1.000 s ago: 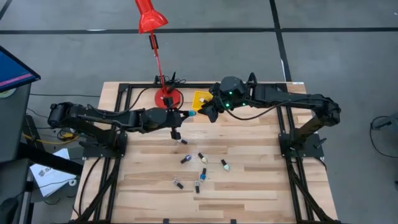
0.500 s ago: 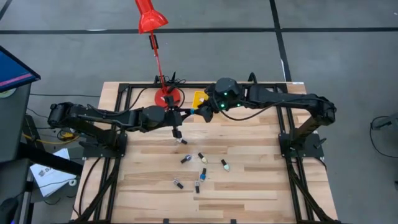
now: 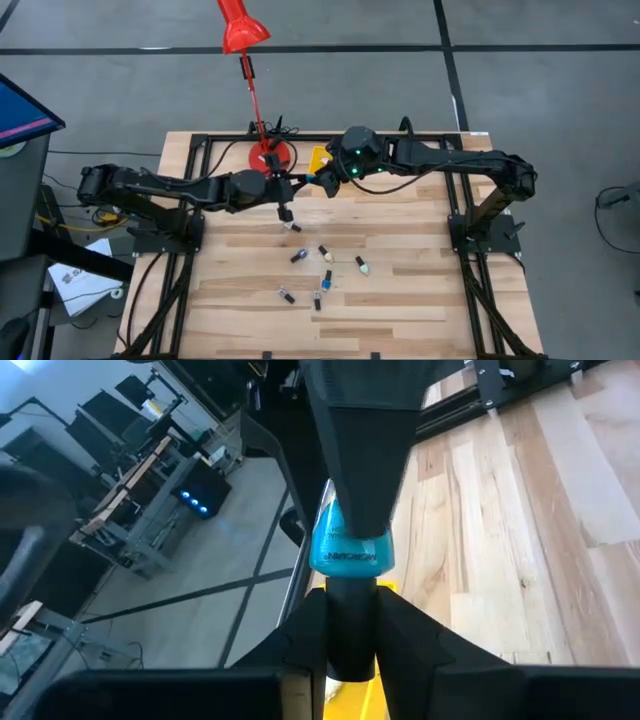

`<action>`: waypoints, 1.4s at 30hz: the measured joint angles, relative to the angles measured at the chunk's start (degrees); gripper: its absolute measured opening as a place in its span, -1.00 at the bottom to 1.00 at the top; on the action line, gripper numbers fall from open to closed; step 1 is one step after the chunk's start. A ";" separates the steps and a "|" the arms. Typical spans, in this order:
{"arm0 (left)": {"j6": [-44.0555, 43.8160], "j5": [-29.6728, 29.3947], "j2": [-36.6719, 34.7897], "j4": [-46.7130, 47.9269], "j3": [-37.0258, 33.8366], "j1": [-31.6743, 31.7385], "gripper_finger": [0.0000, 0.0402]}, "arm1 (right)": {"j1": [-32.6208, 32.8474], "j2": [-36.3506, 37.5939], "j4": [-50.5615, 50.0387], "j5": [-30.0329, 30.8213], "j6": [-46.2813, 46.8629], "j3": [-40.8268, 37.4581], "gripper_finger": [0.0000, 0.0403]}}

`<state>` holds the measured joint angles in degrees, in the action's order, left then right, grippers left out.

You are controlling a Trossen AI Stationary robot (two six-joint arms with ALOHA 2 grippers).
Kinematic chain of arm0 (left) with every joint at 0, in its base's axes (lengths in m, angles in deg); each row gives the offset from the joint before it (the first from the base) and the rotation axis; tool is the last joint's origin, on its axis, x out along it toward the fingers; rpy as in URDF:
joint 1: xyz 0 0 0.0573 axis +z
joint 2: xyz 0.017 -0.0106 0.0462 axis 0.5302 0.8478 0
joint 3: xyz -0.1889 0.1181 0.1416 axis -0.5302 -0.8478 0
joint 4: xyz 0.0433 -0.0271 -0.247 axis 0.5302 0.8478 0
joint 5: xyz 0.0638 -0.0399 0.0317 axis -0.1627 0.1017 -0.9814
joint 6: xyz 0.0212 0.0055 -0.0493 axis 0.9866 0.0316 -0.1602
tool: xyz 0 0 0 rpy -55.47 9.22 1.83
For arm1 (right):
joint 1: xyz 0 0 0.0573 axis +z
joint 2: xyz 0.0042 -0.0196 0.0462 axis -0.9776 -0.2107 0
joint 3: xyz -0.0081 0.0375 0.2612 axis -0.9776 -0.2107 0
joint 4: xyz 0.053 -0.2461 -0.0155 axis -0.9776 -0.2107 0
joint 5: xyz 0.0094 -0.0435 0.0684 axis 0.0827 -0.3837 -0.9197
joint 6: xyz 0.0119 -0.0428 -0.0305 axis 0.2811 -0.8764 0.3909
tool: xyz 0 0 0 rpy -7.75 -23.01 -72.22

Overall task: Pick & Place Nail Polish
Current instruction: Put the blue nail polish bottle into the yellow bin

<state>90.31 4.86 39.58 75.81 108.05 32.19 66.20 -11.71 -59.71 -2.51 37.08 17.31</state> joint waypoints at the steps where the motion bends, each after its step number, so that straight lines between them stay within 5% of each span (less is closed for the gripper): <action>1: 0.00 0.06 0.14 0.10 0.00 0.00 -0.73 | -0.02 0.00 0.20 0.00 0.00 0.00 -0.10; 13: 0.00 -0.63 0.90 -0.37 0.00 0.37 -0.73 | 0.00 0.07 0.26 -1.26 0.02 0.00 -0.51; 27: -0.01 -0.89 0.86 -0.94 0.00 0.66 -0.73 | -0.02 0.04 -0.18 -1.42 0.02 -0.02 -0.21; 42: 0.00 -1.04 0.86 -0.83 0.00 0.72 -0.73 | -0.07 0.04 -0.18 -1.25 -0.39 -0.02 -0.69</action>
<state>90.31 3.82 40.43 74.98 108.05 32.91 66.13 -11.67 -59.89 -3.76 36.69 17.29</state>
